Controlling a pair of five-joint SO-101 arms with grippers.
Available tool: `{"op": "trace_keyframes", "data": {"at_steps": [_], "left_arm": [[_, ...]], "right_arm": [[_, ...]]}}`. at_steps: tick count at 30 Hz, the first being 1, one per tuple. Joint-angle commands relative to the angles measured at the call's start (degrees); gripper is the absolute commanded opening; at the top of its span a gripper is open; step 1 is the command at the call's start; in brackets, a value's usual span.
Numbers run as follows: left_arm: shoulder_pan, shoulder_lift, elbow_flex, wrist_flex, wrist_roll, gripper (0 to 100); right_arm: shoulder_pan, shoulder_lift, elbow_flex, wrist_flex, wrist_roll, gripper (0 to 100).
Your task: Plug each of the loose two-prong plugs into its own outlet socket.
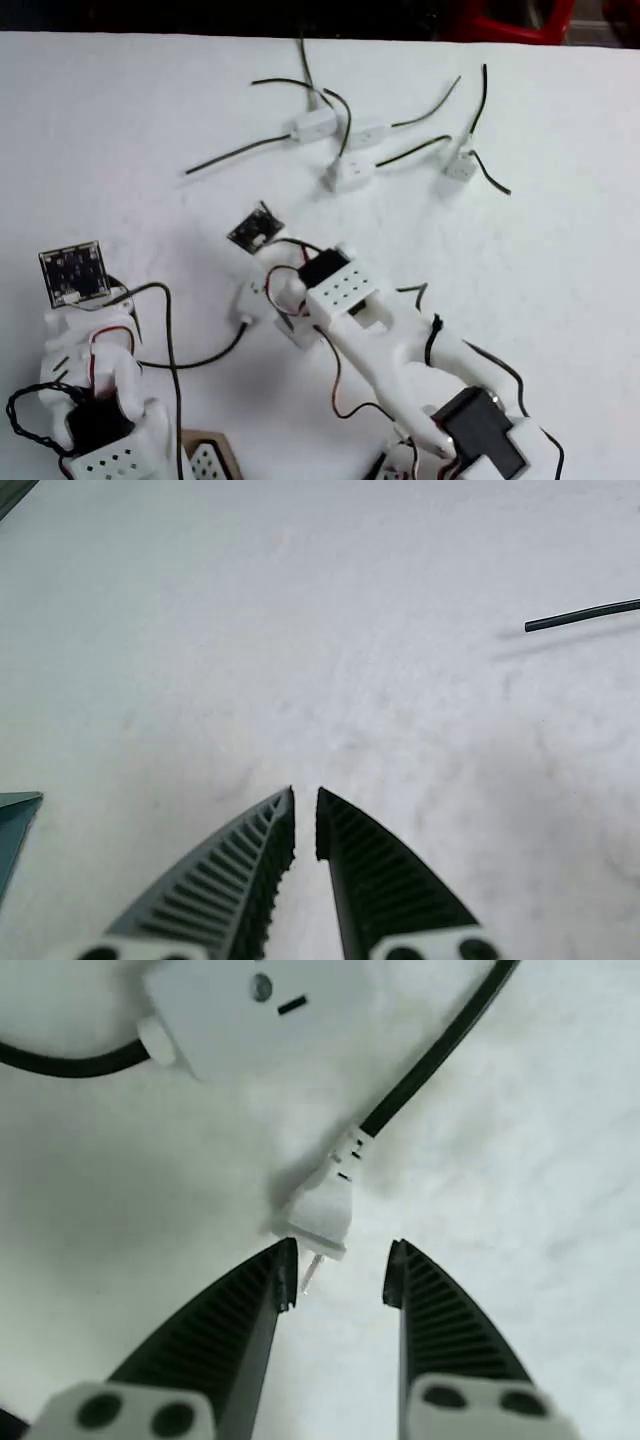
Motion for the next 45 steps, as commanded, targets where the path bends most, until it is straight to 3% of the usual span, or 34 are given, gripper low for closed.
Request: {"op": "trace_keyframes", "data": {"at_steps": [1, 6, 12, 22, 40, 45], "left_arm": [[-0.48, -0.66, -2.2, -1.41, 0.62, 6], [-0.48, -0.66, -2.2, -1.41, 0.62, 6], [-0.48, -0.66, -2.2, -1.41, 0.62, 6], [-0.48, -0.66, -2.2, -1.41, 0.62, 6], [-0.48, -0.66, -2.2, -1.41, 0.62, 6], [-0.48, -0.66, -2.2, -1.41, 0.62, 6]], "right_arm": [[-0.4, -2.68, -0.18, -0.22, -0.44, 14.1], [-3.03, -3.03, -0.26, -0.4, -0.44, 13.9], [-7.87, -2.15, 0.35, -3.12, -6.07, 14.1], [-3.82, 11.03, 0.35, -6.2, -5.89, 13.8], [-2.07, 10.95, 0.7, -5.85, -5.71, 13.7], [1.01, 10.95, 0.79, -5.85, -1.76, 13.7]]}}
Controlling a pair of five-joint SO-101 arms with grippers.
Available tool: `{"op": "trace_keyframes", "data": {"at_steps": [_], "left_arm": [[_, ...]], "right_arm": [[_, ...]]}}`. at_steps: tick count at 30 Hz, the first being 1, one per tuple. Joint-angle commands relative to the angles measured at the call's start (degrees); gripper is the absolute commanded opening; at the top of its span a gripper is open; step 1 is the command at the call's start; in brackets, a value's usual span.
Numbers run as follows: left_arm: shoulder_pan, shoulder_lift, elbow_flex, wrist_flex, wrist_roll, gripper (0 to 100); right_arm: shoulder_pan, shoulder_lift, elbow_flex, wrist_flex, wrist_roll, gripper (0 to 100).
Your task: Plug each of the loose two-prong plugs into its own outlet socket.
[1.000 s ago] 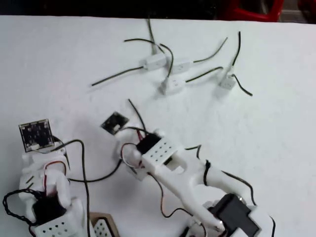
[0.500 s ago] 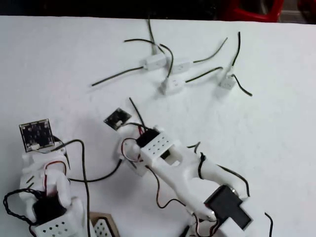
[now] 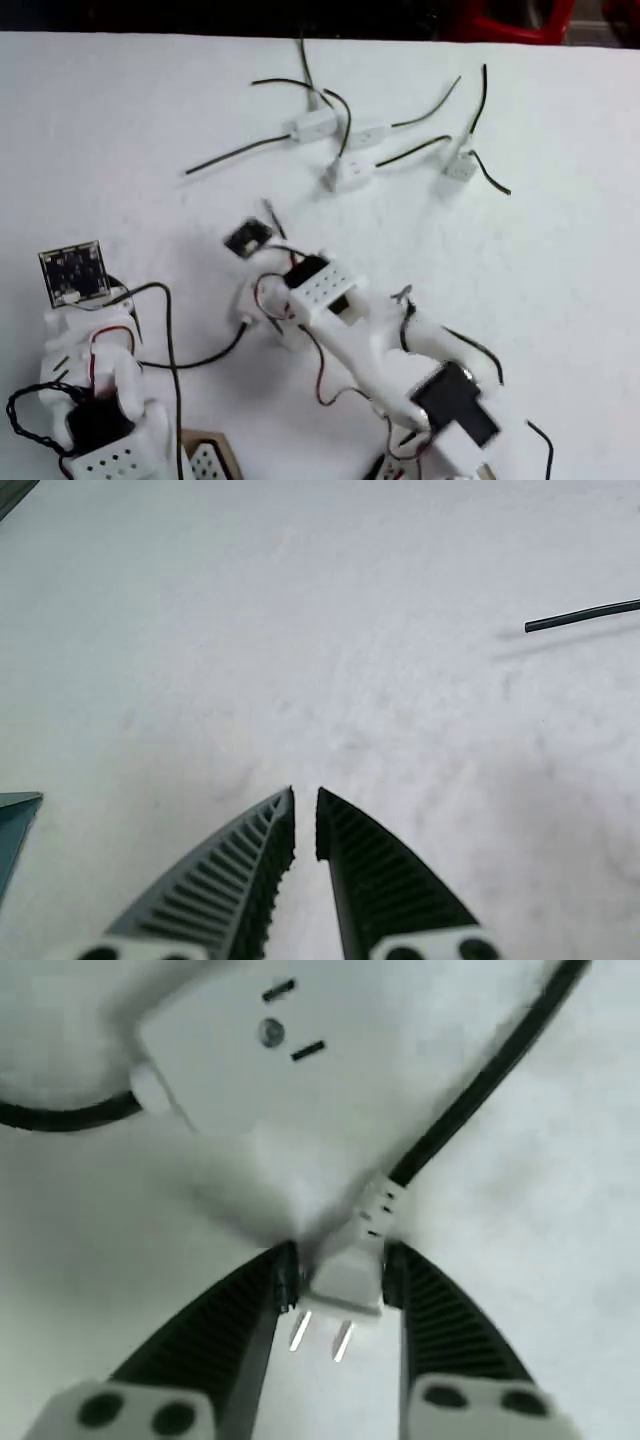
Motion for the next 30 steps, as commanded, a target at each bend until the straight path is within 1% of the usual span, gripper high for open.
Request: {"op": "trace_keyframes", "data": {"at_steps": [1, 6, 11, 13, 17, 24, 27, 30], "left_arm": [[-0.48, -0.66, -2.2, -1.41, 0.62, 6], [-0.48, -0.66, -2.2, -1.41, 0.62, 6], [-0.48, -0.66, -2.2, -1.41, 0.62, 6], [-0.48, -0.66, -2.2, -1.41, 0.62, 6], [-0.48, -0.66, -2.2, -1.41, 0.62, 6], [-0.48, -0.66, -2.2, -1.41, 0.62, 6], [-0.48, -0.66, -2.2, -1.41, 0.62, 6], [-0.48, -0.66, -2.2, -1.41, 0.62, 6]], "right_arm": [[2.59, 0.04, 0.7, 0.04, 1.49, 13.7], [2.51, 0.04, 0.7, -0.22, 1.58, 7.2], [2.42, -0.48, 0.44, -0.22, 1.67, 5.4], [2.42, -1.1, 0.35, -0.13, 1.67, 1.8], [3.3, -6.2, 0.7, 0.04, 4.13, 1.5], [9.36, -17.98, 0.79, 3.47, 4.48, 1.6], [11.65, -20.88, 1.93, 4.44, 4.48, 1.6], [12.44, -21.67, 5.19, 2.95, 4.48, 1.7]]}}
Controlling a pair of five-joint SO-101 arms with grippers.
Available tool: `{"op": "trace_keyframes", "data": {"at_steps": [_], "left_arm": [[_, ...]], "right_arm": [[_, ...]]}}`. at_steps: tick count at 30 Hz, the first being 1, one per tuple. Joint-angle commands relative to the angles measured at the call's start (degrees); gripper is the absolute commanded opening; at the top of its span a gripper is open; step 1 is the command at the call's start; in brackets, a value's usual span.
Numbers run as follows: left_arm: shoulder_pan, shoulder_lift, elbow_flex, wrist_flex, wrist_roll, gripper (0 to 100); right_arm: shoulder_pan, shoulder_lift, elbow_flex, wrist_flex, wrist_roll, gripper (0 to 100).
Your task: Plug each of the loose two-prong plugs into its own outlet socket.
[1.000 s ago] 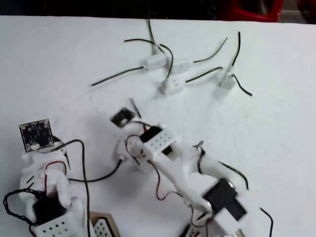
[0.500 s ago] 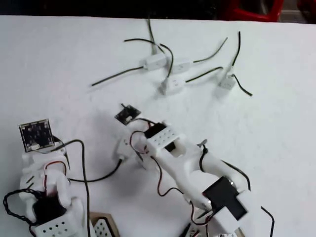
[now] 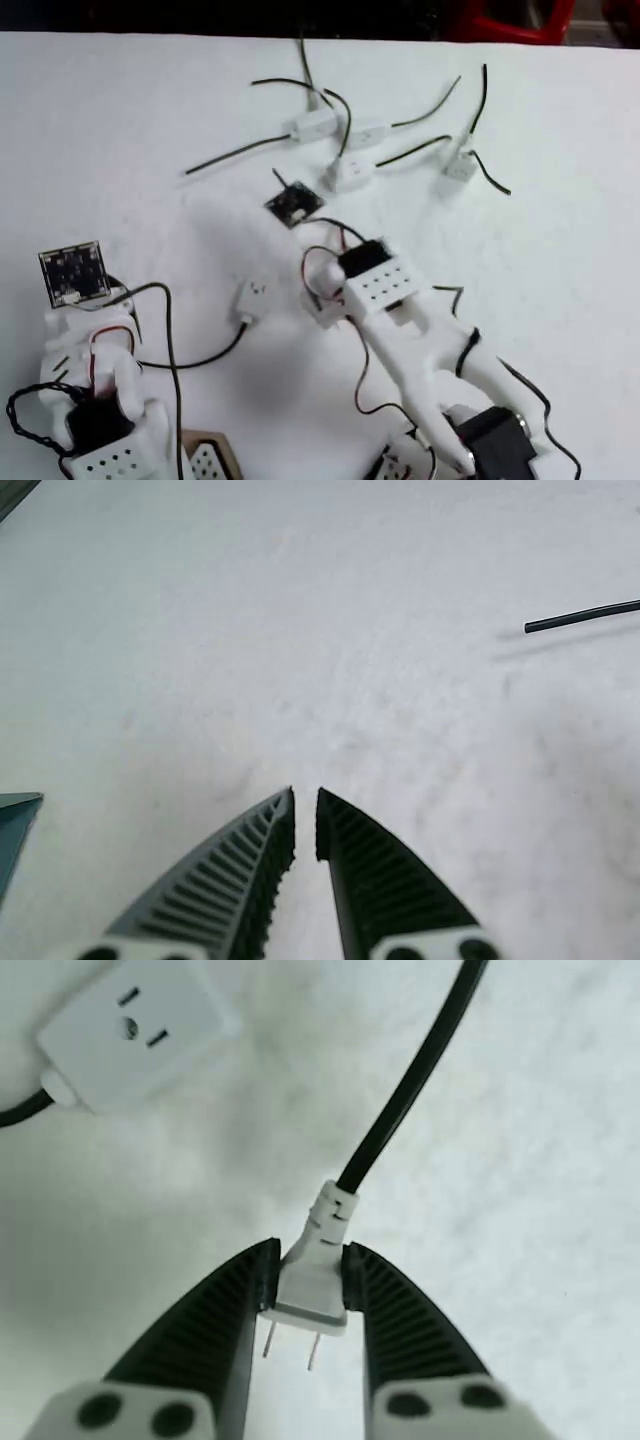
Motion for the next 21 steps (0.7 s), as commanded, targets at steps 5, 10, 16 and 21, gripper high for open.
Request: {"op": "trace_keyframes", "data": {"at_steps": [5, 10, 16, 21], "left_arm": [[-0.48, -0.66, -2.2, -1.41, 0.62, 6], [-0.48, -0.66, -2.2, -1.41, 0.62, 6], [-0.48, -0.66, -2.2, -1.41, 0.62, 6], [-0.48, -0.66, -2.2, -1.41, 0.62, 6]], "right_arm": [[0.75, -2.77, 5.19, -3.91, 0.44, 1.8], [0.75, -2.86, 5.19, -2.68, 0.0, 12.5], [1.89, -2.77, 2.73, 2.86, 0.0, 13.4], [5.32, -2.77, -0.35, 5.14, 0.0, 13.5]]}}
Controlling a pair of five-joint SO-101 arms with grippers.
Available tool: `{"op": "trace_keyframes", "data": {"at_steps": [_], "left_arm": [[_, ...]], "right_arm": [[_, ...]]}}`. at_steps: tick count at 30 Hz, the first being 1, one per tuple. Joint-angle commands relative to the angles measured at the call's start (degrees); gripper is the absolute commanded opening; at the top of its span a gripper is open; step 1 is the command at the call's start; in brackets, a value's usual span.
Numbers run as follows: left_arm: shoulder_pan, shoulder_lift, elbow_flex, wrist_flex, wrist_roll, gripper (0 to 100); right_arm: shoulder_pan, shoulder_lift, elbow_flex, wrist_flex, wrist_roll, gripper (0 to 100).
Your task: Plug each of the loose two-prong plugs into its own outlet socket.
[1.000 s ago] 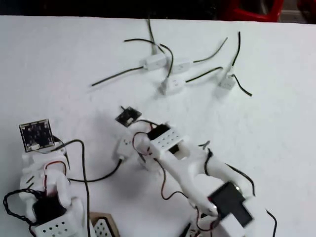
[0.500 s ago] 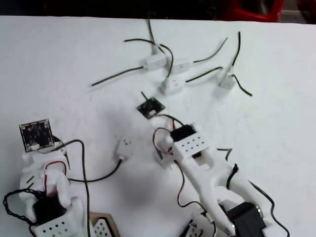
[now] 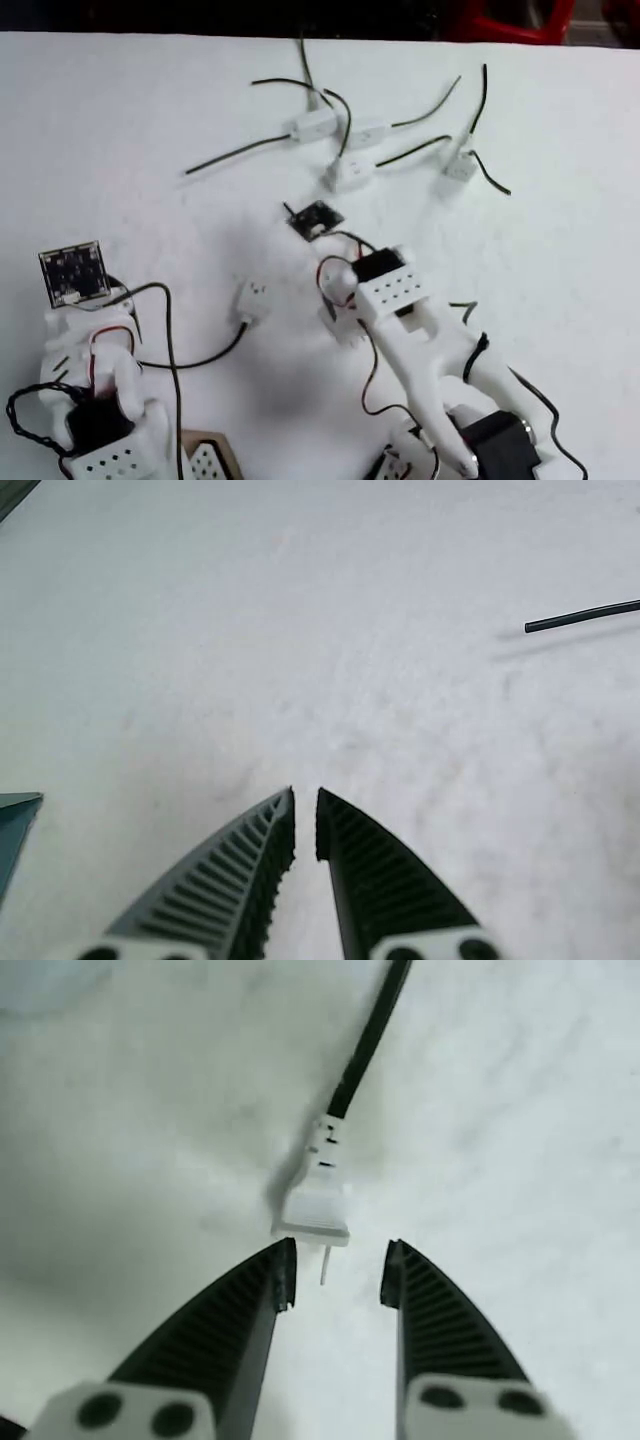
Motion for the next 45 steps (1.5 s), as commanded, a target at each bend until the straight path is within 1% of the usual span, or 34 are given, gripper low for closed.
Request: {"op": "trace_keyframes", "data": {"at_steps": [1, 5, 7, 10, 15, 21, 28, 30, 33, 35, 39, 42, 45], "left_arm": [[-0.48, -0.66, -2.2, -1.41, 0.62, 6], [-0.48, -0.66, -2.2, -1.41, 0.62, 6], [-0.48, -0.66, -2.2, -1.41, 0.62, 6], [-0.4, -0.66, -2.2, -1.41, 0.62, 6], [-0.4, -0.66, -2.2, -1.41, 0.62, 6], [-0.4, -0.66, -2.2, -1.41, 0.62, 6], [-0.4, -0.66, -2.2, -1.41, 0.62, 6], [-0.4, -0.66, -2.2, -1.41, 0.62, 6], [-0.4, -0.66, -2.2, -1.41, 0.62, 6], [-0.4, -0.66, -2.2, -1.41, 0.62, 6], [-0.4, -0.66, -2.2, -1.41, 0.62, 6], [-0.4, -0.66, -2.2, -1.41, 0.62, 6], [-0.4, -0.66, -2.2, -1.41, 0.62, 6]], "right_arm": [[1.89, -1.71, -3.16, 0.66, -0.09, 13.5], [1.8, 1.89, -3.52, 0.4, -0.09, 13.5], [1.8, 5.14, -3.6, -1.89, -0.18, 13.5], [1.8, 10.07, -4.04, -4.79, -2.81, 13.5], [1.54, 13.93, -8.18, -4.53, -5.98, 13.4], [-3.3, 15.25, -7.03, -4.7, -6.59, 13.4], [-3.82, 20.53, -6.95, -4.7, -6.95, 13.3], [-3.82, 21.23, -7.3, -4.79, -8.62, 10.4], [-3.82, 20.18, -7.74, -4.97, -8.88, 1.8], [-3.82, 18.59, -7.82, -4.62, -8.88, 2.4], [-3.74, 14.37, -7.56, -3.82, -8.26, 1.7], [-3.3, 10.95, -7.56, -2.07, -3.43, 1.7], [-1.01, 7.16, -7.56, -2.07, 0.26, 1.7]]}}
